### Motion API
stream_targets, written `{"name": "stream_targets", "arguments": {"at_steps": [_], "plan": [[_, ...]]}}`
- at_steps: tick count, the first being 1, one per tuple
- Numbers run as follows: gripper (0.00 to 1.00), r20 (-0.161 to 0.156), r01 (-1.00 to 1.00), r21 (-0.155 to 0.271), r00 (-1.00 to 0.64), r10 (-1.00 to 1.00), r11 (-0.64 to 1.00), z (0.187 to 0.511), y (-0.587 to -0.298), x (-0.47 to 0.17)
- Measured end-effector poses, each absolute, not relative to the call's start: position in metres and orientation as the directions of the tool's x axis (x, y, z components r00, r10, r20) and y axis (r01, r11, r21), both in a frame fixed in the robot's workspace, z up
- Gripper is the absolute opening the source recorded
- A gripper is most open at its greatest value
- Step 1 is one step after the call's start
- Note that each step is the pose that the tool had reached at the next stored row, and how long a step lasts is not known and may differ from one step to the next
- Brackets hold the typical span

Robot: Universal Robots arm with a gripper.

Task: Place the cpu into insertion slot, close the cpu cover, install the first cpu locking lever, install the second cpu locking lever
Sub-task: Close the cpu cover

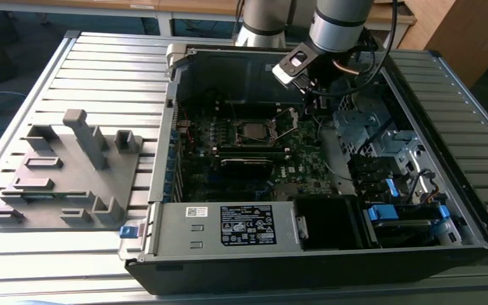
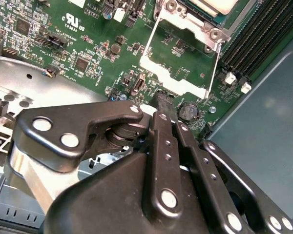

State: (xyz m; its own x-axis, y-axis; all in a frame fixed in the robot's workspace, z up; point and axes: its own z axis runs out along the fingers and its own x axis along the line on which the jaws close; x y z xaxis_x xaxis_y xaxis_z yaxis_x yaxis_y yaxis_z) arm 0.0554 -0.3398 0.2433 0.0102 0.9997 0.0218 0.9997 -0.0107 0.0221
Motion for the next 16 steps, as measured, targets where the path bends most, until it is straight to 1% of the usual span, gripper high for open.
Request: {"name": "stream_targets", "arguments": {"at_steps": [9,16], "plan": [[0.11,0.022,1.000,0.024,0.010,1.000,-0.011,0.240,-0.340,0.044],[0.11,0.022,0.999,0.047,0.010,1.000,-0.011,0.240,-0.340,0.019]]}}
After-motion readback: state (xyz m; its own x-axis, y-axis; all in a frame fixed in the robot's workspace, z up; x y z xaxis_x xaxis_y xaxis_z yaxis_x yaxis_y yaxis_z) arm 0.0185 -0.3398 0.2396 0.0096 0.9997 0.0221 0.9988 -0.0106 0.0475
